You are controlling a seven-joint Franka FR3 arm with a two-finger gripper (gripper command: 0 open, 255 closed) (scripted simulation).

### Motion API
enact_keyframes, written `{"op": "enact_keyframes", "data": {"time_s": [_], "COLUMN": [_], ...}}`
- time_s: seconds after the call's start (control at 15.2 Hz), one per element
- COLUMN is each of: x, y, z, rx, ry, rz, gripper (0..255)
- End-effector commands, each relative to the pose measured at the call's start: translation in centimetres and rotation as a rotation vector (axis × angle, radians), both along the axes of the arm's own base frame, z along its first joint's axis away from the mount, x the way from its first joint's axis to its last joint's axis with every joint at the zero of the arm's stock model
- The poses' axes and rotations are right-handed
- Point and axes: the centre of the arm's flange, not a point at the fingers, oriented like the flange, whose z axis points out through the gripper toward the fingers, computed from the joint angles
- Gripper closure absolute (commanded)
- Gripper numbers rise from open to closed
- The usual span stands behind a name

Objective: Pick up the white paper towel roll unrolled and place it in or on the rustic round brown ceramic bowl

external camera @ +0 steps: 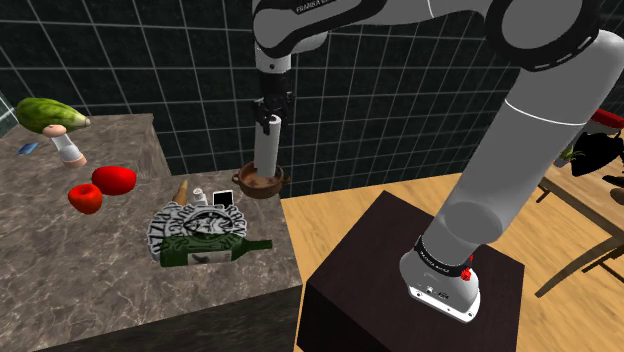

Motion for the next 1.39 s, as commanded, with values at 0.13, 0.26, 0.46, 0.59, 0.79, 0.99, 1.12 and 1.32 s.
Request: {"op": "enact_keyframes", "data": {"time_s": [0.13, 0.26, 0.46, 0.59, 0.79, 0.99, 1.12, 1.32], "x": [4.3, 6.5, 9.8, 12.1, 13.4, 13.4, 13.4, 13.4], "y": [-2.7, -3.9, -5.7, -7.0, -7.7, -7.7, -7.7, -7.7], "z": [1.3, 2.0, 3.1, 3.8, 3.1, 1.6, 0.5, -1.1], "rx": [0.0, 0.0, 0.0, 0.0, 0.0, 0.0, 0.0, 0.0], "ry": [0.0, 0.0, 0.0, 0.0, 0.0, 0.0, 0.0, 0.0], "rz": [0.0, 0.0, 0.0, 0.0, 0.0, 0.0, 0.0, 0.0], "gripper": [255, 255, 255, 255, 255, 255, 255, 255]}}
